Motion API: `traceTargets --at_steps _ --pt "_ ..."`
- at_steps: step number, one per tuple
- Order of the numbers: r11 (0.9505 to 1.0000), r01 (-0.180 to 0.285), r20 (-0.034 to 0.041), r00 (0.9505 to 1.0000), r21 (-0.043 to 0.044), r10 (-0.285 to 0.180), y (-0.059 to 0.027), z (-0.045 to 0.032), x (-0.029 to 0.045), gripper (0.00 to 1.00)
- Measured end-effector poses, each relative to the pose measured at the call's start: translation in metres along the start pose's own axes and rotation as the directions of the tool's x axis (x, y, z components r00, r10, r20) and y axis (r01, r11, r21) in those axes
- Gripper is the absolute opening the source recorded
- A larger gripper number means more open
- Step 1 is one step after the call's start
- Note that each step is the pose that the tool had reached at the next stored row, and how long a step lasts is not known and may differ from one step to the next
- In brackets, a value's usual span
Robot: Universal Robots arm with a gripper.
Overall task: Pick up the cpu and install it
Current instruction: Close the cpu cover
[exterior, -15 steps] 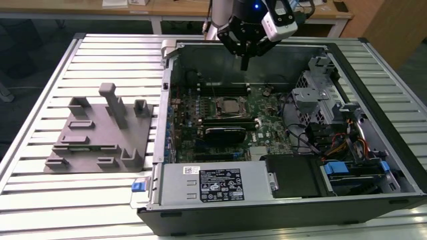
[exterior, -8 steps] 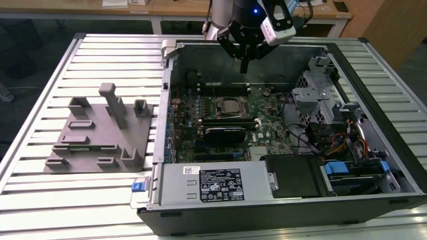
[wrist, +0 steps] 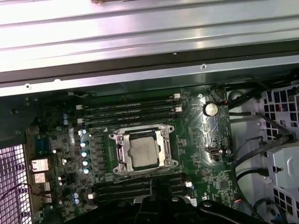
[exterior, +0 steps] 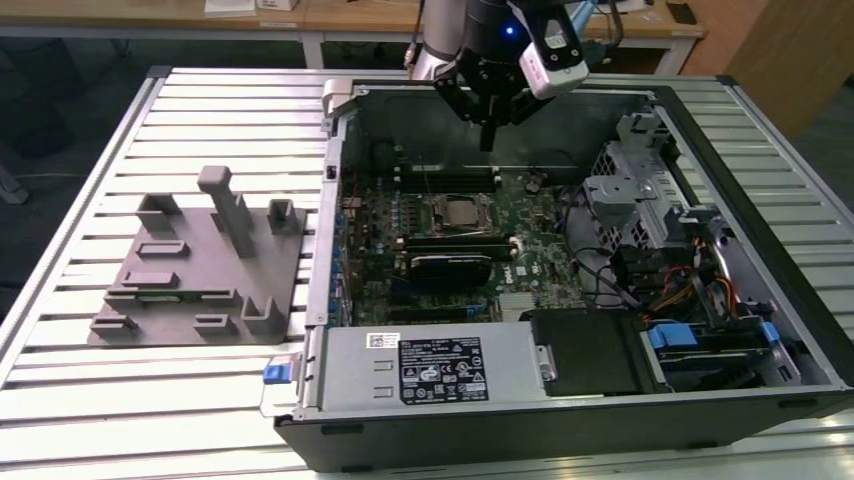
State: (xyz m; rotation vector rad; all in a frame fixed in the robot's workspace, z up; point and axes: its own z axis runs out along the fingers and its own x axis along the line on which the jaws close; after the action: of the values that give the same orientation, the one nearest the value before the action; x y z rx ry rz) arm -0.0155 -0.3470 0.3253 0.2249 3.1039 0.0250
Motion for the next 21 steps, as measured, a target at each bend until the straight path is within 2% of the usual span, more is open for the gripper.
traceTargets --at_steps 21 --pt "1.0 0.0 0.0001 1.0 0.0003 0.0 -0.0004 0.0235 0.0007 0.11"
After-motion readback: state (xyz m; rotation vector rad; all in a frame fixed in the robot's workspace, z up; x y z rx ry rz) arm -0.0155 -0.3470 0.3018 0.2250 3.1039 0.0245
